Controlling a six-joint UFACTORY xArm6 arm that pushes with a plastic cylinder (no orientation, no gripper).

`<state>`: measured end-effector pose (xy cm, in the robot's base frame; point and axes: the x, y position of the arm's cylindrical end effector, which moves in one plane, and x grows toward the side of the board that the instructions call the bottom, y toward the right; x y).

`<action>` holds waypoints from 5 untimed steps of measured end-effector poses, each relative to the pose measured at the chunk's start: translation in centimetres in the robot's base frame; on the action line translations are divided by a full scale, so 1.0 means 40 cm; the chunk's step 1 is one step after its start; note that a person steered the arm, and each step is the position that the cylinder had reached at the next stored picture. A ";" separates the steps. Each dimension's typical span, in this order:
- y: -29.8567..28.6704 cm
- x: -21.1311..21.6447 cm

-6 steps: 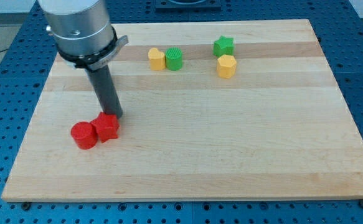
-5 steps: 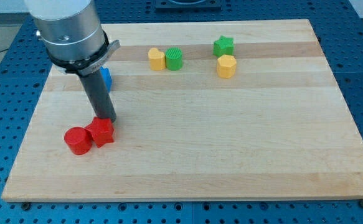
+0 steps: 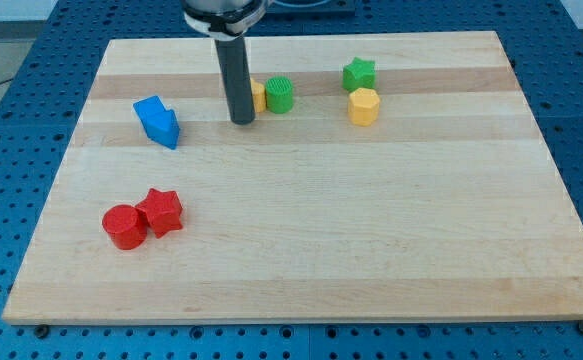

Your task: Place the green circle left to the green star

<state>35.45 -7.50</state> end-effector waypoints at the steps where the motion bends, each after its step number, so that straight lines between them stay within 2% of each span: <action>1: 0.025 -0.014; 3: 0.129 -0.056; 5: 0.159 -0.078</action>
